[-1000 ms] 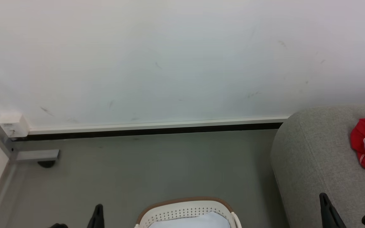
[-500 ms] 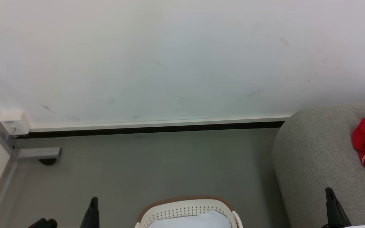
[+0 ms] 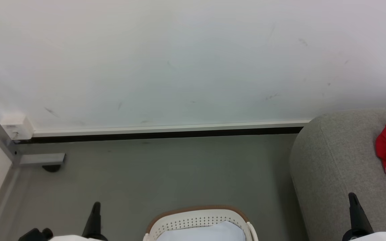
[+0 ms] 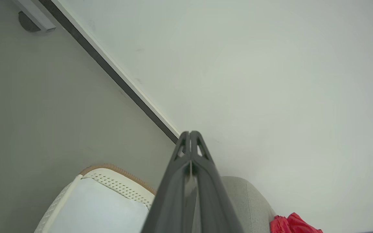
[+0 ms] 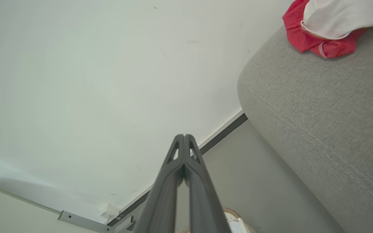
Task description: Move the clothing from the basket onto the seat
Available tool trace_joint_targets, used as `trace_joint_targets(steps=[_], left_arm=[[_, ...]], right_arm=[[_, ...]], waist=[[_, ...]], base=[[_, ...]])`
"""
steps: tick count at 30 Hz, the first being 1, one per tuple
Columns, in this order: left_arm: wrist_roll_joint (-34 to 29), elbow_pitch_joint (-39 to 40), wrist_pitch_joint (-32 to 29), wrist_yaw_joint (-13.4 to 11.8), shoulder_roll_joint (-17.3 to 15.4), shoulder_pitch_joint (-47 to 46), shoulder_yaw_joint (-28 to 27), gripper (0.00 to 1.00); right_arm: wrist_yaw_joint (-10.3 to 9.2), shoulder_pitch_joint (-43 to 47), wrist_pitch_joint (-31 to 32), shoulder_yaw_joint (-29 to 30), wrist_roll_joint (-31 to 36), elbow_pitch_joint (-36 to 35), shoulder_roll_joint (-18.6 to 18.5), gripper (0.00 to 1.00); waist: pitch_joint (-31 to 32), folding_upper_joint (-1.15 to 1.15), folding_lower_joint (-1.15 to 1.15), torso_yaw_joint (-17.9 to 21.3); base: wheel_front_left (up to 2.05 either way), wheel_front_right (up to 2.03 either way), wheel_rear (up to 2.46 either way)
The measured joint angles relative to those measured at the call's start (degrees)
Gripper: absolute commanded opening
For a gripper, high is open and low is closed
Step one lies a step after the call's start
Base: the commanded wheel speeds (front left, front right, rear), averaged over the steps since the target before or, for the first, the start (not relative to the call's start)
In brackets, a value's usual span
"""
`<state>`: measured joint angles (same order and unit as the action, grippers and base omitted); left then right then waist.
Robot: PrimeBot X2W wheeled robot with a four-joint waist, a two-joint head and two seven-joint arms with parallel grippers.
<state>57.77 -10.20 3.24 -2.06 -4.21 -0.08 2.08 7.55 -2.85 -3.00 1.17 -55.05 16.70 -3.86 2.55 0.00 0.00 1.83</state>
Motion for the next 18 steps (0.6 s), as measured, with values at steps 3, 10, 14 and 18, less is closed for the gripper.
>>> trace_joint_targets(steps=[3,10,14,18], left_arm=[[1.6,0.08,-0.59,0.11,0.05,-0.24,-0.44,0.0],[5.67,0.22,-1.71,0.71,0.24,-0.96,-1.55,0.0],[8.25,0.4,-2.31,1.03,0.33,-1.28,-2.05,0.0],[10.36,0.48,-2.93,1.3,0.43,-1.72,-2.64,0.0]], right_arm=[[0.0,-0.41,0.49,0.33,-2.25,-0.05,0.01,0.0],[0.0,-0.65,1.57,0.88,-6.57,-0.24,0.04,0.0],[0.0,-0.99,2.05,1.13,-9.25,-0.31,0.05,0.0],[0.0,-1.48,2.66,1.36,-11.52,-0.4,0.07,0.0]], waist=[[-0.09,0.0,0.0,-0.07],[-0.32,0.0,0.0,-0.24],[-0.45,0.0,0.0,-0.34],[-0.57,0.0,0.0,-0.43]], base=[[0.0,0.0,0.0],[0.0,0.0,0.0],[0.0,0.0,0.0],[0.0,0.0,0.0]])
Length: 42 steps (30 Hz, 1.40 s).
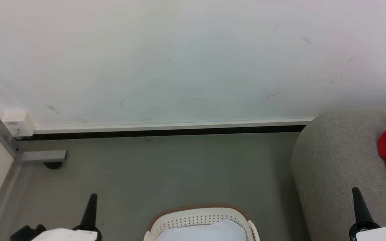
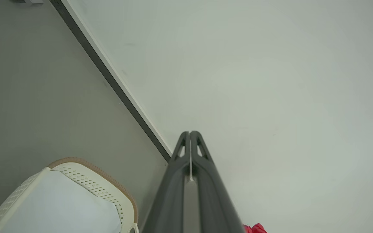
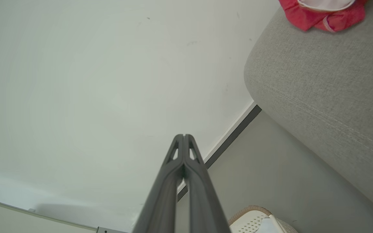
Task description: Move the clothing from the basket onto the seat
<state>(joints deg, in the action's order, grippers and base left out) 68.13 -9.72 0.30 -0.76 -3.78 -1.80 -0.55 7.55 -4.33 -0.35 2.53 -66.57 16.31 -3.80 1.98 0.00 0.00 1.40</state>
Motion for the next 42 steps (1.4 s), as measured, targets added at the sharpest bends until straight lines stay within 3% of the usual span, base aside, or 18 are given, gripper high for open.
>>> trace_joint_targets(steps=[42], left_arm=[[18.86,0.65,-5.34,2.52,0.78,-3.0,-4.72,0.0]], right_arm=[[0.0,-2.32,4.39,1.81,-21.09,-1.0,-0.11,0.0]], waist=[[-1.34,0.0,0.0,-1.01]], base=[[0.0,0.0,0.0]])
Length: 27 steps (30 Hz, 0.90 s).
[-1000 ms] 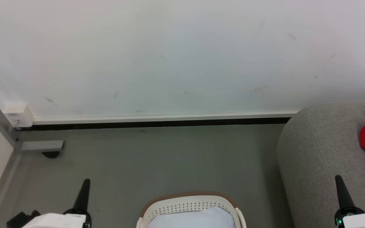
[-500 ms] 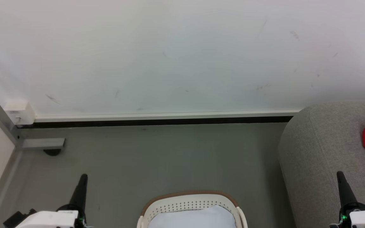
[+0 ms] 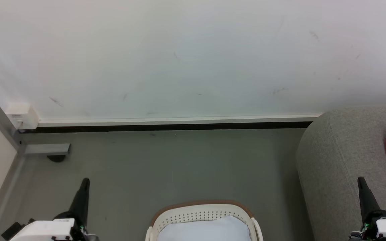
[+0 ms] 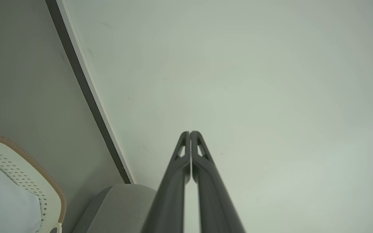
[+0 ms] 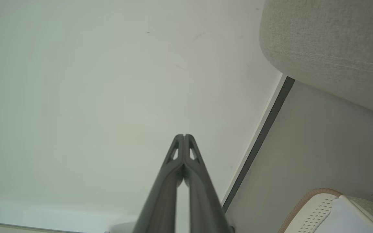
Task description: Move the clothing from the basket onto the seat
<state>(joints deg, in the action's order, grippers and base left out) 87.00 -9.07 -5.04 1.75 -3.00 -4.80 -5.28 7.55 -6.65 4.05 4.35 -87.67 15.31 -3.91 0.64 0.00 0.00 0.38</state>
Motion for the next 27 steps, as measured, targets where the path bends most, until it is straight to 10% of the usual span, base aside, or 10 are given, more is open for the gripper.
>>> trace_joint_targets(steps=[27], left_arm=[[4.99,0.21,-1.46,0.74,0.19,-0.83,-1.42,0.0]], right_arm=[[0.0,-0.57,0.9,-0.09,-6.5,-0.34,-0.73,0.0]], waist=[[-0.47,0.0,0.0,-0.36]], base=[[0.0,0.0,0.0]])
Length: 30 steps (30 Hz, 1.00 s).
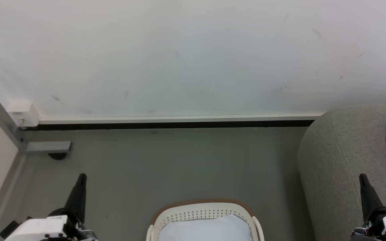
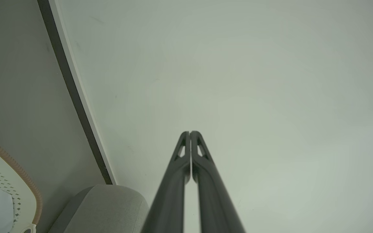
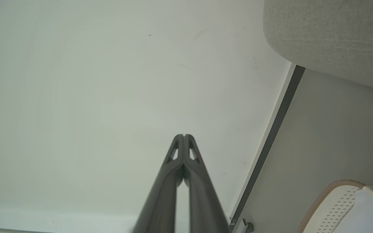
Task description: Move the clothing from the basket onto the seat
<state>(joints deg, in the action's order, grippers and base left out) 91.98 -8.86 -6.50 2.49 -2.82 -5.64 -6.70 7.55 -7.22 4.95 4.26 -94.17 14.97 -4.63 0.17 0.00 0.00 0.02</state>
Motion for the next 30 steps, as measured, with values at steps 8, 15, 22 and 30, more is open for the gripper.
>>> trace_joint_targets(steps=[8,15,22,30], left_arm=[[0.0,0.03,0.0,0.0,0.0,-0.01,0.0,0.0],[0.0,0.01,0.0,0.0,0.0,-0.01,0.0,0.0],[0.0,0.0,0.0,0.0,0.0,-0.01,0.0,0.0],[0.0,0.0,0.0,0.0,0.01,-0.01,0.0,0.0]], right_arm=[[0.0,-0.01,-0.33,-0.3,-0.35,-0.02,-0.27,0.0],[0.0,-0.01,-0.49,-0.58,-0.75,-0.04,-0.48,0.0],[0.0,-0.01,-0.84,-0.92,-1.03,-0.07,-0.69,0.0],[0.0,-0.01,-1.08,-1.37,-1.4,-0.09,-0.96,0.0]], waist=[[0.0,0.0,0.0,0.0],[0.0,0.0,0.0,0.0],[0.0,0.0,0.0,0.0],[0.0,0.0,0.0,0.0]], base=[[0.0,0.0,0.0],[0.0,0.0,0.0],[0.0,0.0,0.0],[0.0,0.0,0.0]])
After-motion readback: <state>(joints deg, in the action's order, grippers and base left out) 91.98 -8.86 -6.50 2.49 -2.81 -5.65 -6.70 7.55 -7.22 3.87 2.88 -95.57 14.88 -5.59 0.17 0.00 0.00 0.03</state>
